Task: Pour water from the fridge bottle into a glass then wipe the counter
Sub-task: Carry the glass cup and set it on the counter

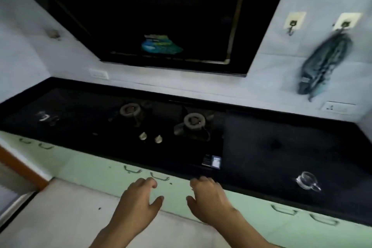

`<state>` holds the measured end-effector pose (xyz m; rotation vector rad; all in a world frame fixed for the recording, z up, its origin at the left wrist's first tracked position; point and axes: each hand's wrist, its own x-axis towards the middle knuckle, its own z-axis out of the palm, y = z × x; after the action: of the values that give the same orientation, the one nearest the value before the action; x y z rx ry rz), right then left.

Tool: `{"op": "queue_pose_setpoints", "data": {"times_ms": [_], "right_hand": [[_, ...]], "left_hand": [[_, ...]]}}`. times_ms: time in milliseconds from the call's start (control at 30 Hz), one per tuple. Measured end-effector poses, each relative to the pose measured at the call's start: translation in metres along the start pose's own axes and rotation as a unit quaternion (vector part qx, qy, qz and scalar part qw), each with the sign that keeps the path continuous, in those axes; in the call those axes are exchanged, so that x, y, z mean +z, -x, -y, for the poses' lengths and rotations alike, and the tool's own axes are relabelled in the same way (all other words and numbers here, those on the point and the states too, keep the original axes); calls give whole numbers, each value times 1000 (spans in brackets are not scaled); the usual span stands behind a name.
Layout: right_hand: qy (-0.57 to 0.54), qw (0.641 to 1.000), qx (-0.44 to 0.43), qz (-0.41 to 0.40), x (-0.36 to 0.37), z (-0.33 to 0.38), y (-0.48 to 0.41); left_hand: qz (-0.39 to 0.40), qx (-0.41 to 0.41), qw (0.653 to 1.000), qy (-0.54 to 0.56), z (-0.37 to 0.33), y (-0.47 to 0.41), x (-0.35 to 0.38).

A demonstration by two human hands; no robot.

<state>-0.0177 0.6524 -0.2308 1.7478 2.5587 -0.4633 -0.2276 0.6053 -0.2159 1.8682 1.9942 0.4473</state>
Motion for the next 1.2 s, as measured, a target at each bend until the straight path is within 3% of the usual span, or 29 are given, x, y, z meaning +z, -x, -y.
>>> {"op": "queue_pose_setpoints", "data": {"times_ms": [233, 433, 600, 800, 967, 1200], "right_hand": [[-26, 986, 160, -27, -17, -76, -5], [-54, 954, 288, -57, -26, -150, 19], [-98, 925, 361, -67, -23, -229, 49], [-171, 910, 370, -73, -16, -359, 78], [-244, 876, 408, -76, 1, -452, 89], [-296, 875, 383, -8, 45, -492, 63]], "left_hand": [[83, 145, 986, -27, -54, -103, 48], [150, 273, 947, -85, -134, -162, 103], [185, 329, 920, -104, -209, -178, 156], [220, 288, 925, -115, -306, -188, 232], [278, 231, 926, -107, -368, -178, 288], [333, 77, 939, -37, -389, -183, 329]]}}
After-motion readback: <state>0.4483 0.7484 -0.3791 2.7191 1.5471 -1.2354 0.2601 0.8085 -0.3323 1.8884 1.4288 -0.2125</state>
